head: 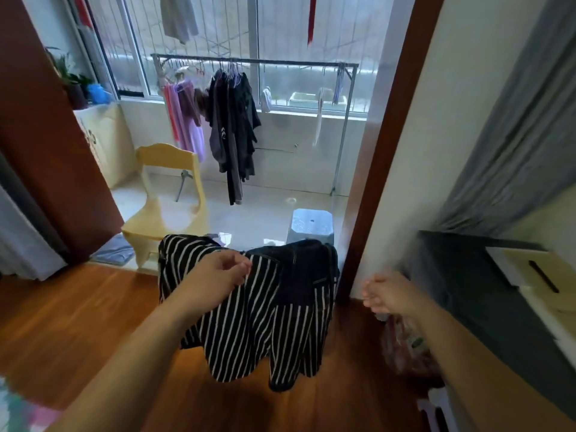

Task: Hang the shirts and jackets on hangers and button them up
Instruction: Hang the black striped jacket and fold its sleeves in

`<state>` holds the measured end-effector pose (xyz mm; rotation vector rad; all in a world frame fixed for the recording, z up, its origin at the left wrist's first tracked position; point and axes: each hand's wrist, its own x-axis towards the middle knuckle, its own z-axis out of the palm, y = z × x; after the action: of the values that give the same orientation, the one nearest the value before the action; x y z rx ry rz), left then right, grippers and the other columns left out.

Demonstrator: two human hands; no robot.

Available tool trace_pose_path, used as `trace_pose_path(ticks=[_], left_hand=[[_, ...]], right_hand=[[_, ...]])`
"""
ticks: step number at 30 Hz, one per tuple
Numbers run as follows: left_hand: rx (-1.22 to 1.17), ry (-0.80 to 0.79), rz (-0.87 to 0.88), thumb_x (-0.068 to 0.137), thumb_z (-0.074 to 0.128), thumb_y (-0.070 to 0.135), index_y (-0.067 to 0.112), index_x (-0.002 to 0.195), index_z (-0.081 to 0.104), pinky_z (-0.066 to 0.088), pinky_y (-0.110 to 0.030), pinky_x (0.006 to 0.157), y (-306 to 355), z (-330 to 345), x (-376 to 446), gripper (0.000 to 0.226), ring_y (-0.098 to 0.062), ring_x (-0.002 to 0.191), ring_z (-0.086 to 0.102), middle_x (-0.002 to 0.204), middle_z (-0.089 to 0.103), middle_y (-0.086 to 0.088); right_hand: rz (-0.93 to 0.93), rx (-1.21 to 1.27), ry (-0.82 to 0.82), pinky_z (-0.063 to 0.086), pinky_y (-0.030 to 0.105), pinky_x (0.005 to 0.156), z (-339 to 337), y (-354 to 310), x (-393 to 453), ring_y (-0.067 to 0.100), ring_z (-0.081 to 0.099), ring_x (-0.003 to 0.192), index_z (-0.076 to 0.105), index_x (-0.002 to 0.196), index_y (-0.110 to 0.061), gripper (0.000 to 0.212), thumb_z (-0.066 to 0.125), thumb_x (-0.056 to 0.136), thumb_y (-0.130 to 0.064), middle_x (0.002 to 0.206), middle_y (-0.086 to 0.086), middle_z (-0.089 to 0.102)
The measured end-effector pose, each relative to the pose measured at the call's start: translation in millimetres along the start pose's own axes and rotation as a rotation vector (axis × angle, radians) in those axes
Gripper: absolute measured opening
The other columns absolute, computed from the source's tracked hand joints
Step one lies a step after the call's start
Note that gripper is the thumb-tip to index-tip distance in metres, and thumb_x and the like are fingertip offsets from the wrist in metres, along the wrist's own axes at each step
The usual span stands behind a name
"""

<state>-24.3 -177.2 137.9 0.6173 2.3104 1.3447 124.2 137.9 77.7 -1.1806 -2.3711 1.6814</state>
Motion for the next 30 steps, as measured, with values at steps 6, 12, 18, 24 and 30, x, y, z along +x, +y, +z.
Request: trace_pose_path(ticks=[6, 12, 18, 24, 30], left_hand=[[0.187, -0.108, -0.039, 0.103, 0.057, 0.029, 0.031, 0.118, 0.069, 0.048, -0.027, 0.095, -11, 49, 85, 0.019, -0.003, 0.100, 0.061, 0.111, 0.068, 0.015], [0.400, -0.018, -0.234, 0.100, 0.060, 0.027, 0.033, 0.160, 0.024, 0.032, -0.025, 0.114, -40, 100, 149, 0.070, -0.024, 0.145, 0.032, 0.164, 0.014, -0.006], [0.546, 0.058, -0.347, 0.103, 0.051, 0.028, 0.045, 0.158, 0.019, 0.028, -0.041, 0.122, -73, 120, 165, 0.066, -0.030, 0.150, 0.023, 0.168, -0.003, 0.003], [0.426, 0.095, -0.397, 0.104, 0.051, 0.025, 0.037, 0.156, 0.033, 0.023, -0.033, 0.122, -49, 118, 163, 0.056, -0.021, 0.153, 0.021, 0.170, 0.007, 0.003], [-0.903, 0.298, -0.489, 0.095, 0.063, 0.042, 0.019, 0.121, 0.070, 0.052, -0.046, 0.102, 16, 142, 113, 0.035, -0.025, 0.115, 0.068, 0.115, 0.075, -0.006]], right_hand=[[-0.067, 0.043, -0.012, 0.050, 0.023, 0.055, 4, -23, 112, 0.018, 0.064, 0.067, 0.069, 0.089, -0.010, 0.019, 0.053, 0.099, -0.008, 0.087, 0.014, 0.070], [-0.082, -0.116, -0.020, 0.048, 0.041, 0.070, 8, -20, 226, 0.024, 0.056, 0.071, 0.069, 0.096, 0.000, 0.030, 0.052, 0.097, -0.024, 0.077, 0.010, 0.060], [0.018, -0.037, -0.402, 0.053, 0.038, 0.099, 30, -13, 265, 0.018, 0.070, 0.103, 0.074, 0.113, -0.018, 0.043, 0.066, 0.091, -0.053, 0.112, -0.002, 0.074], [-0.232, 0.132, -0.179, 0.059, 0.047, 0.089, 22, -42, 256, 0.021, 0.074, 0.086, 0.079, 0.087, -0.019, 0.011, 0.070, 0.093, -0.019, 0.086, 0.001, 0.078], [-0.782, -0.184, -0.294, 0.048, 0.017, 0.076, 30, -77, 159, 0.001, 0.063, 0.079, 0.080, 0.093, -0.024, 0.007, 0.076, 0.087, -0.022, 0.081, -0.016, 0.067]])
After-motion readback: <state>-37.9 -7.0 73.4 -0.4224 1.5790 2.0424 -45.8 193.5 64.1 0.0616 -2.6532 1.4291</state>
